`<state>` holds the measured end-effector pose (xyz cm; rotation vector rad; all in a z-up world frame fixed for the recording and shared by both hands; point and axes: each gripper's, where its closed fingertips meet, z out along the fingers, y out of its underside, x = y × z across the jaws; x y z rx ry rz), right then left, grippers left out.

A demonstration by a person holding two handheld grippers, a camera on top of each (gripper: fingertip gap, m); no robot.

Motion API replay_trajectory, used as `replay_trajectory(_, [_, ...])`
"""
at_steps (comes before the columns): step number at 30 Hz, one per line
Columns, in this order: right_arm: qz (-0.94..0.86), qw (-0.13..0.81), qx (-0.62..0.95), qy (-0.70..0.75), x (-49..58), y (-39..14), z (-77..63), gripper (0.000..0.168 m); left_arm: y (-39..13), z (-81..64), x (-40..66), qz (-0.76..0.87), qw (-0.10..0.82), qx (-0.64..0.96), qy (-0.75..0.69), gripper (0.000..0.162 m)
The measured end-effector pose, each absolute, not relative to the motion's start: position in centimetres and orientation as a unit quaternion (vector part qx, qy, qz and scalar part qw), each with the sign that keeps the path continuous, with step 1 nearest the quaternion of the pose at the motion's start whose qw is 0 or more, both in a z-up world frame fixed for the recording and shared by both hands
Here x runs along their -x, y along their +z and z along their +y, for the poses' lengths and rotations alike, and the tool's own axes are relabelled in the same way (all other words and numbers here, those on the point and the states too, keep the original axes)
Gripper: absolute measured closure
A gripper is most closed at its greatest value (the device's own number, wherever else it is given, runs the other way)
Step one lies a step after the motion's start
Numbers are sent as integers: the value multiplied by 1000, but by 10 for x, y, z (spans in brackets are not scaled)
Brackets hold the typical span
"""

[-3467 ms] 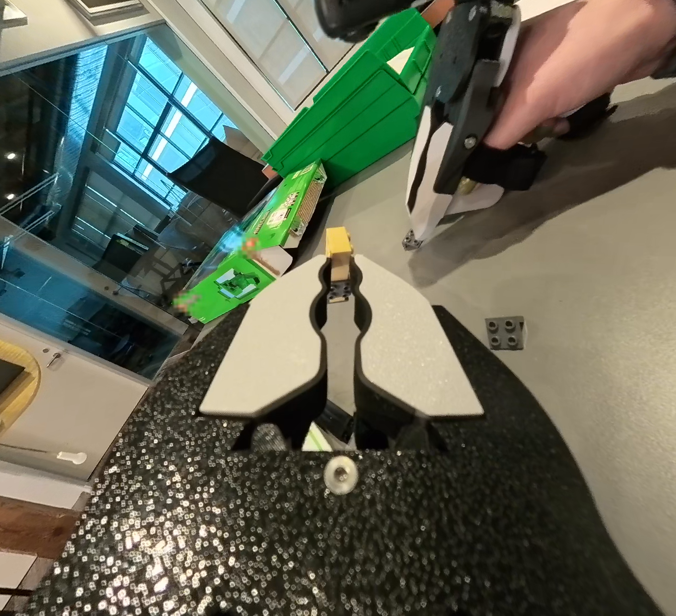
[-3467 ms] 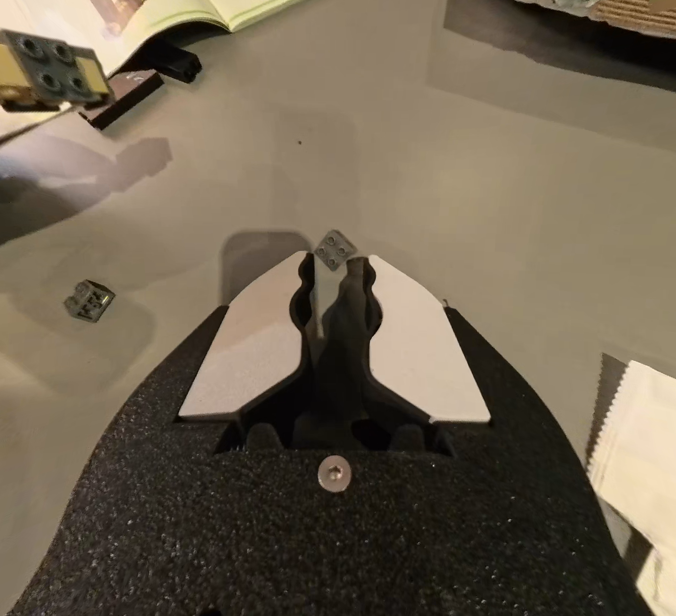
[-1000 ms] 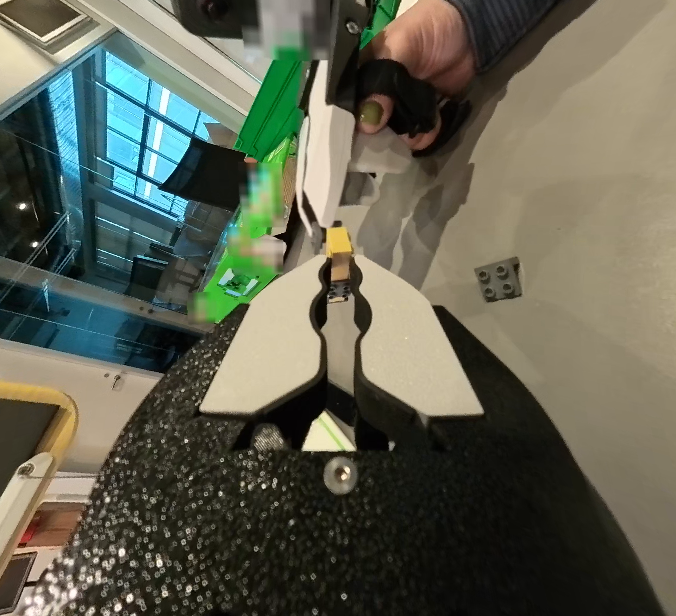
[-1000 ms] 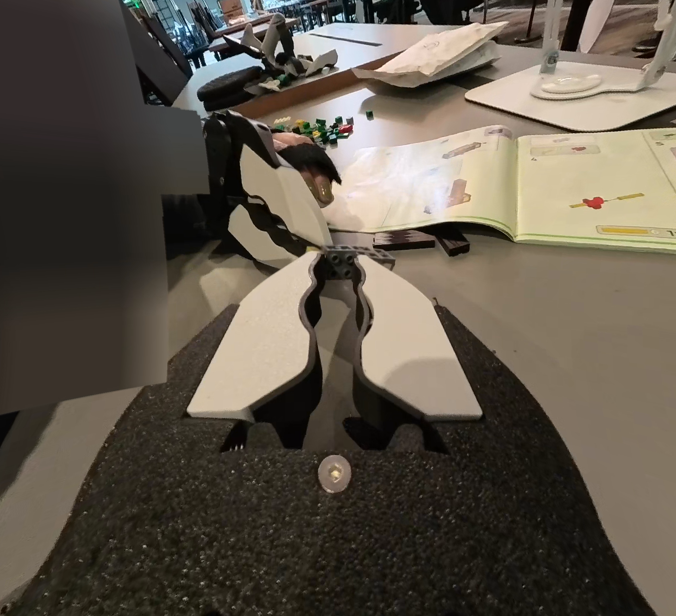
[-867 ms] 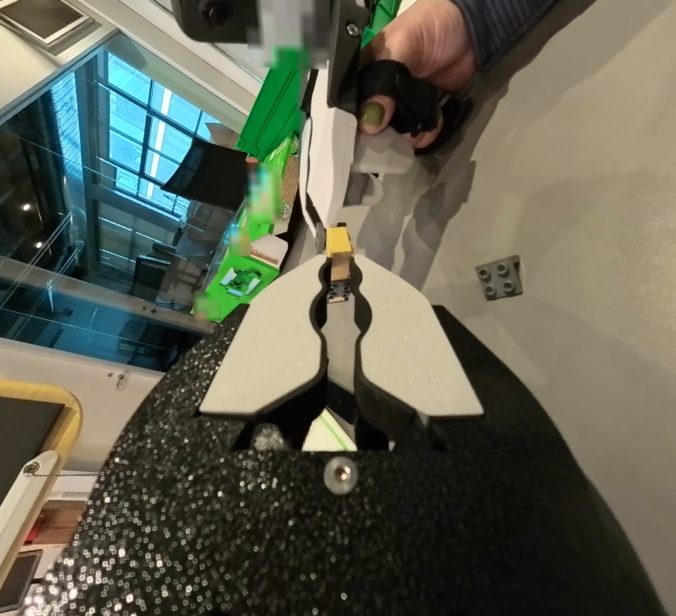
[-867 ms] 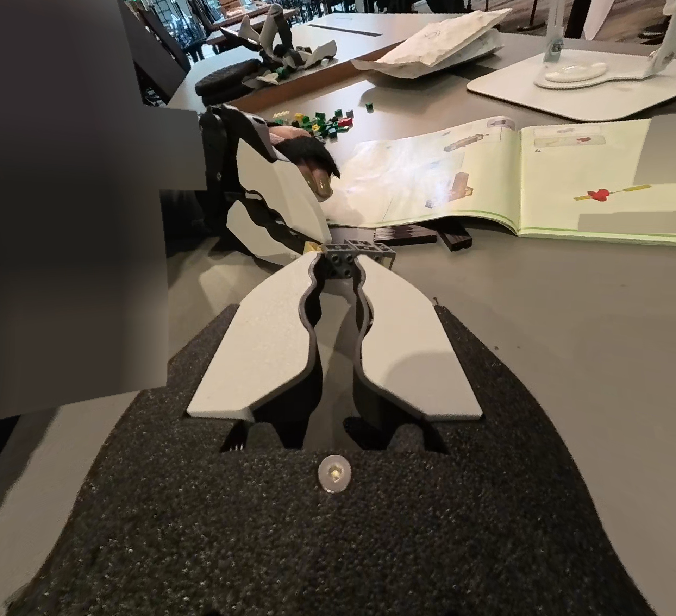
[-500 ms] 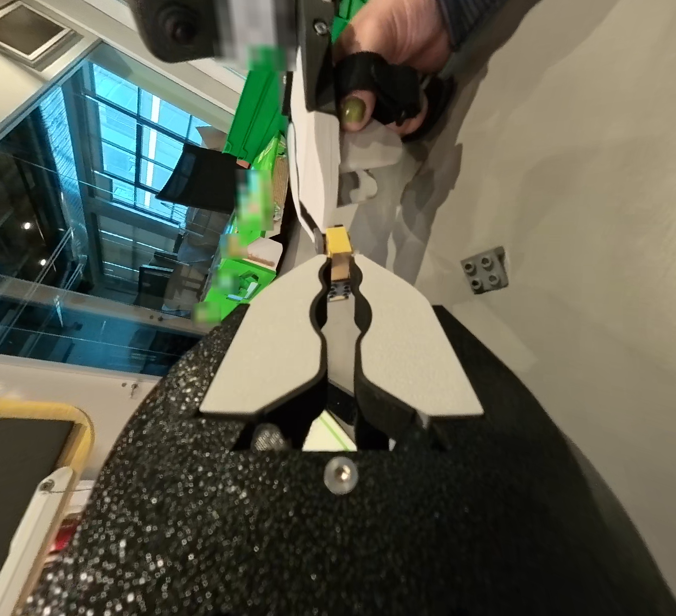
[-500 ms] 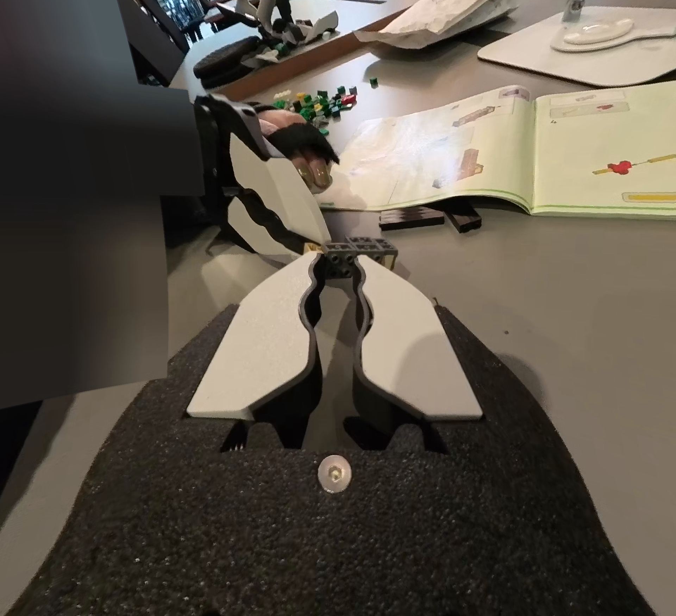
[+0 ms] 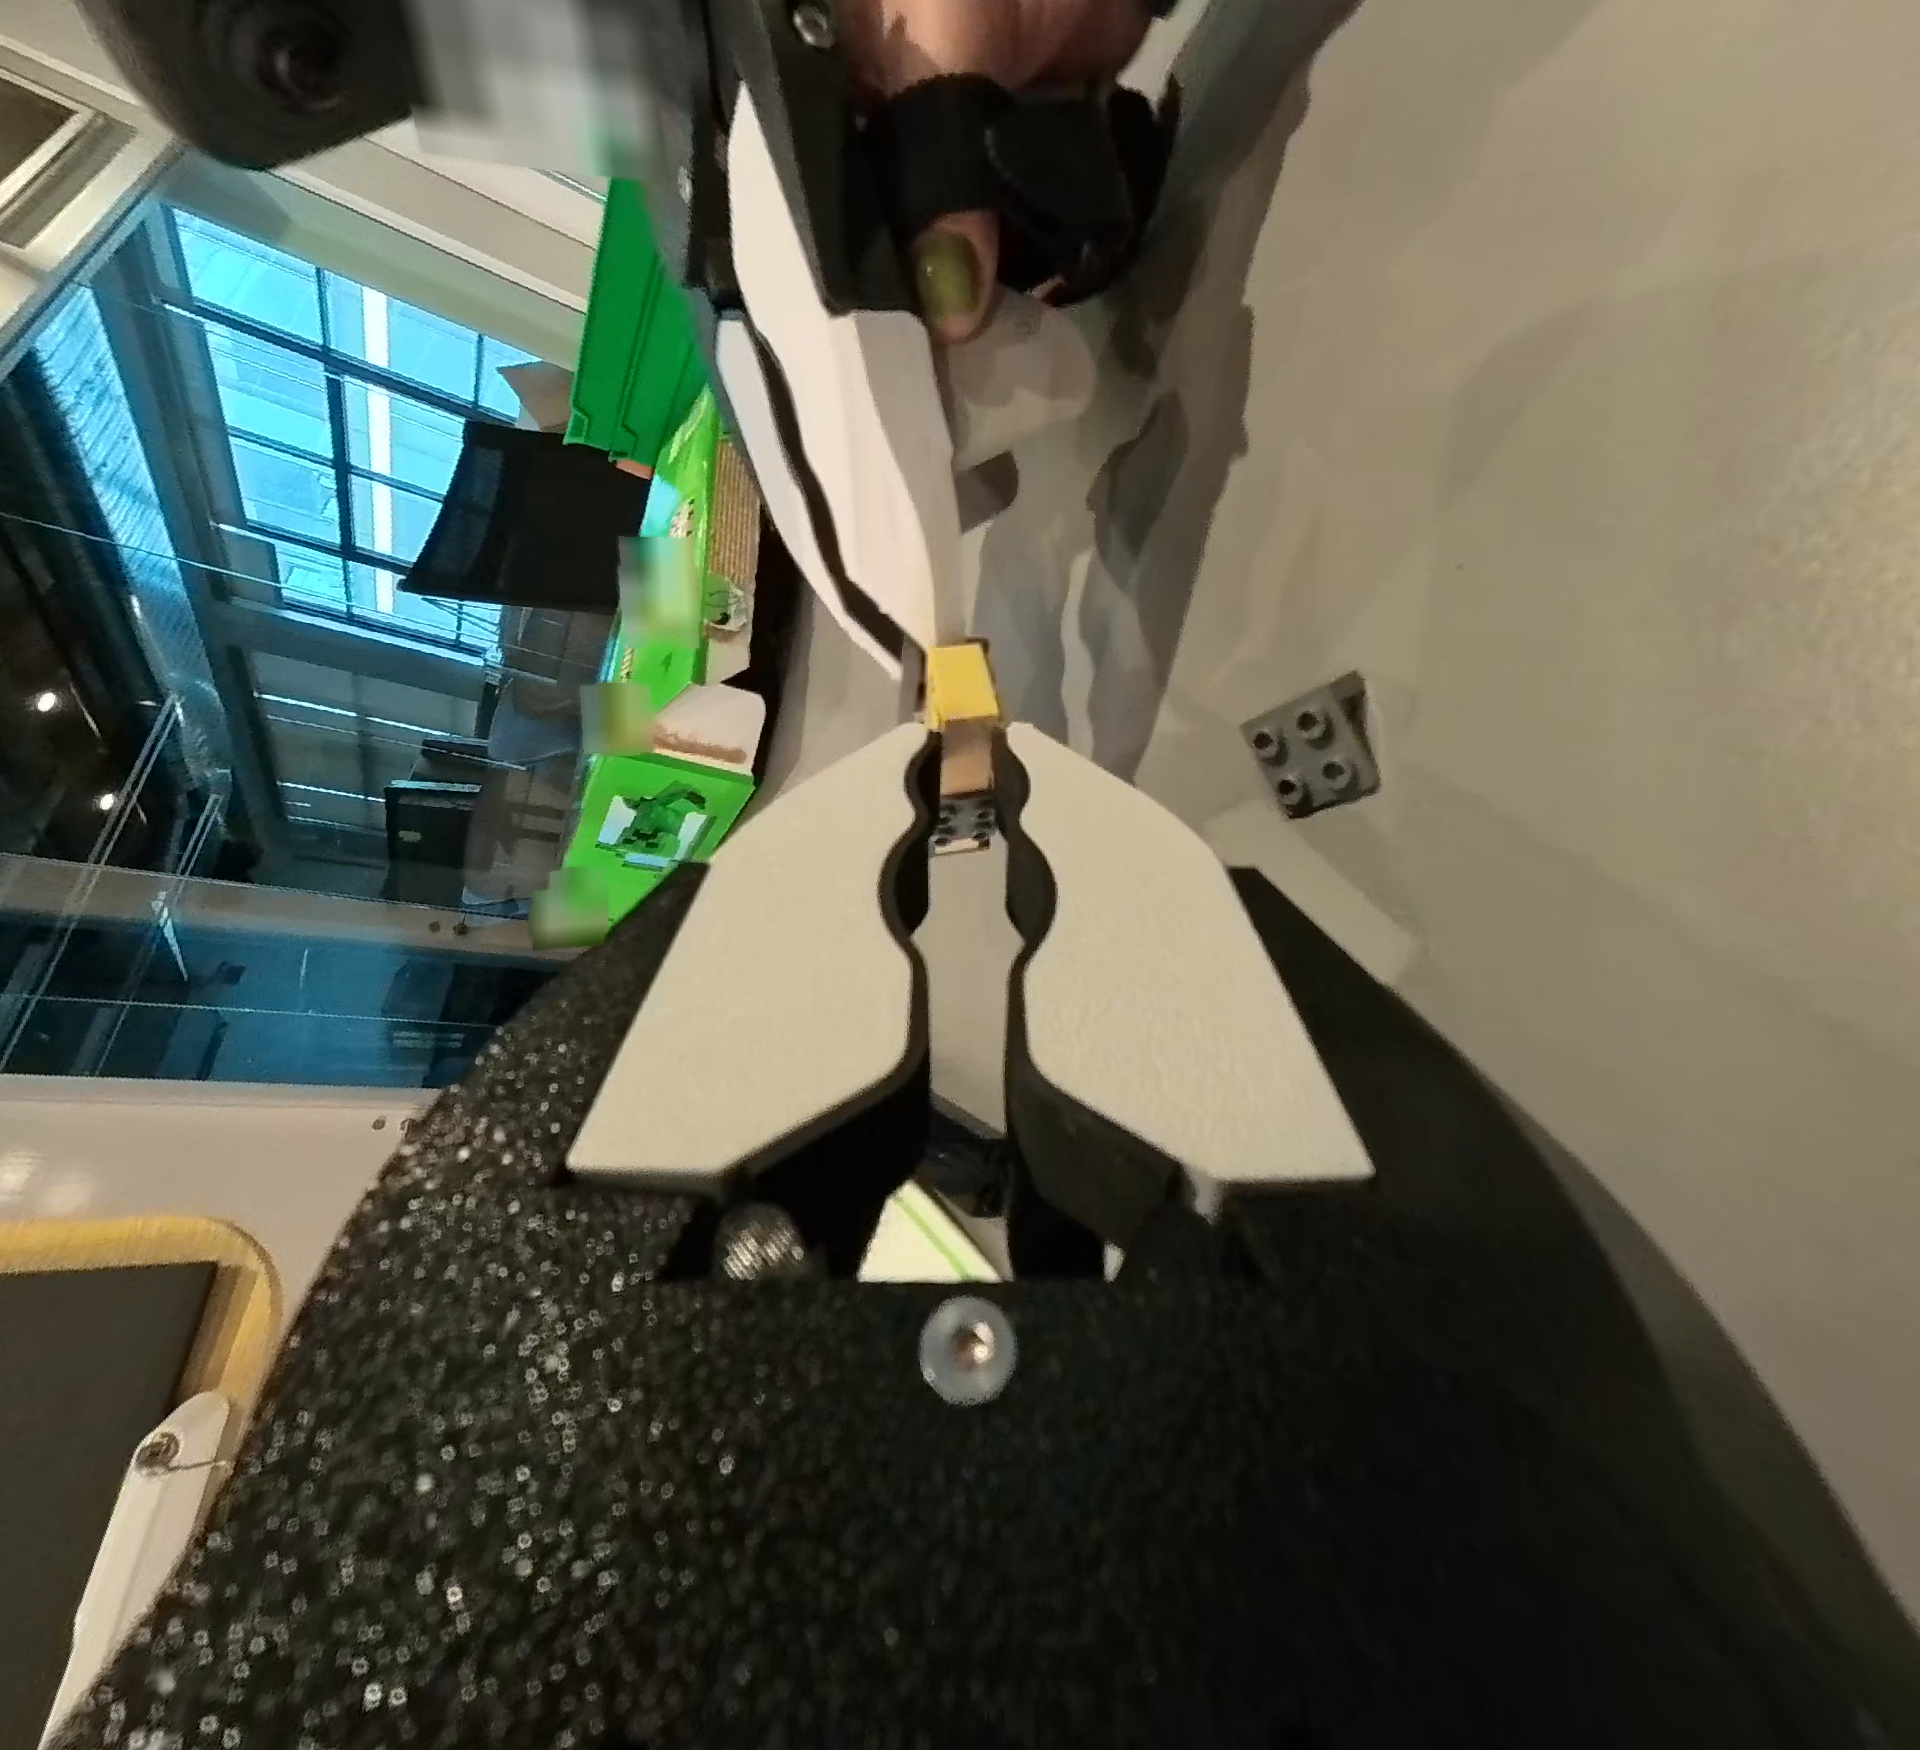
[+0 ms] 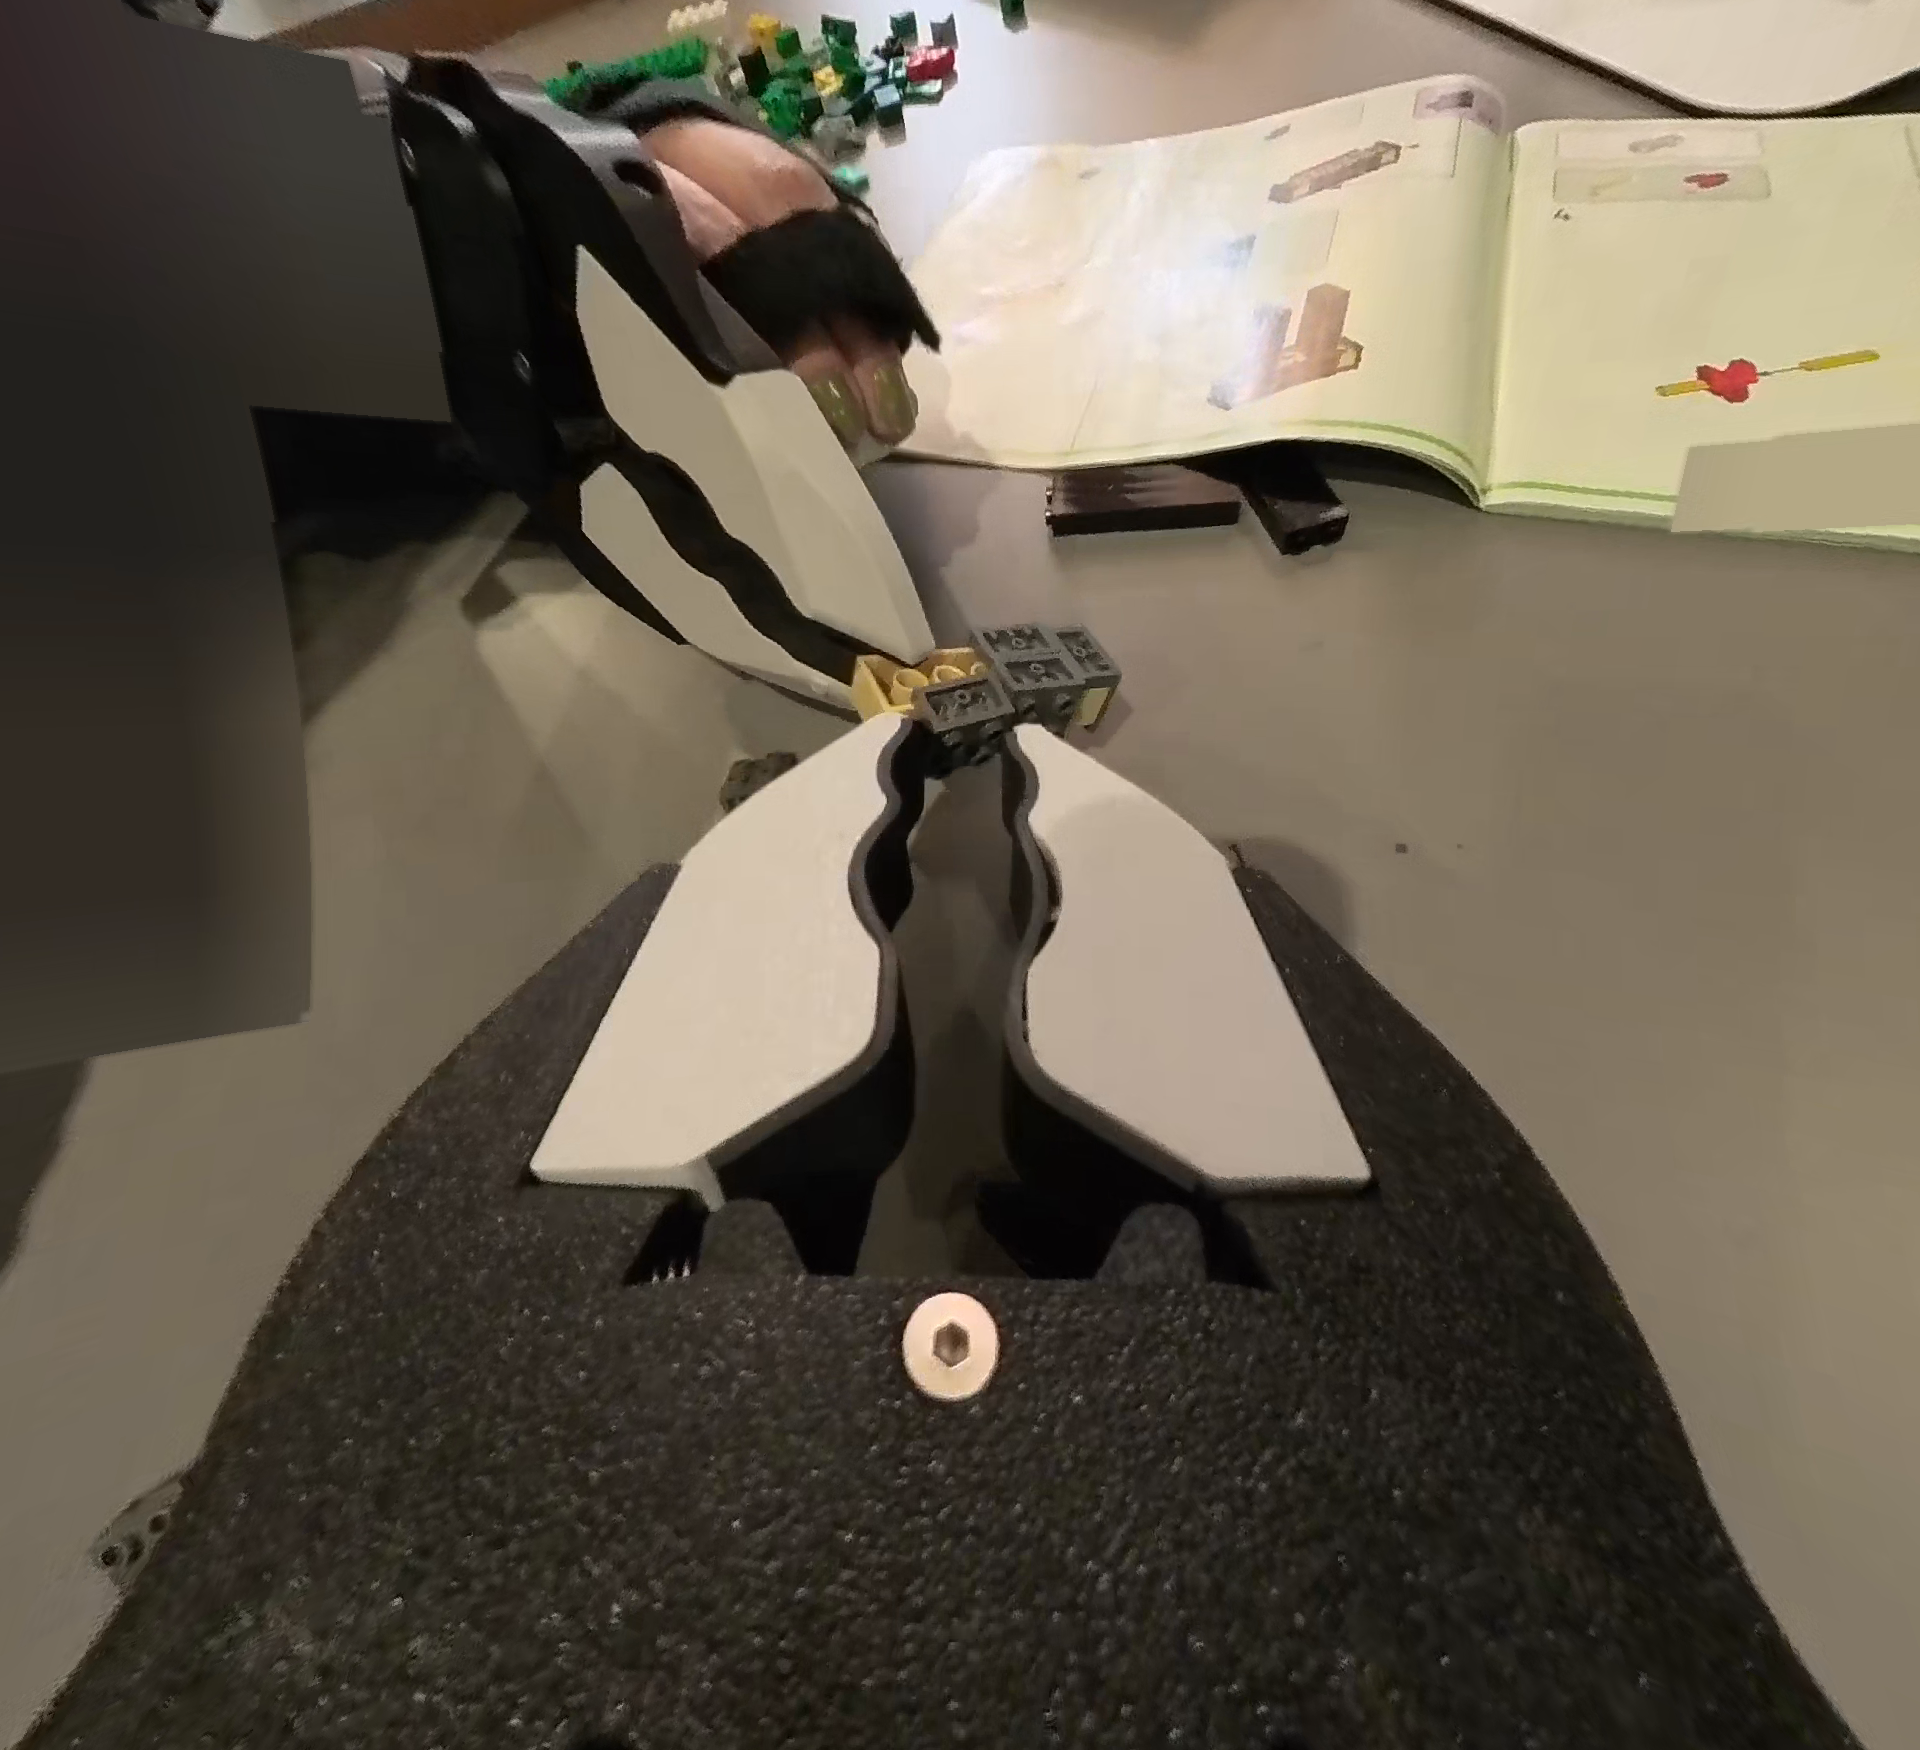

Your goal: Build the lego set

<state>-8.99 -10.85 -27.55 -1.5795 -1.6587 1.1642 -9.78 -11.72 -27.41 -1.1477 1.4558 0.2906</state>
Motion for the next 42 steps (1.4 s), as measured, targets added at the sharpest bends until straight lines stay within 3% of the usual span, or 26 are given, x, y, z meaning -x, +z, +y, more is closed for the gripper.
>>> replay_trajectory(16, [-685,231,622,300,61,-308,-104,161,-288,-114,99,643,558,505,141,153])
replay_trajectory(33, [-694,224,599,330,64,-309,-114,157,-288,-112,100,641,556,509,145,153])
replay_trajectory(37, [-712,175,564,379,63,-305,-140,158,-288,-111,101,639,557,510,147,153])
replay_trajectory(42, [-692,218,587,360,64,-302,-121,157,-286,-110,102,634,560,512,146,153])
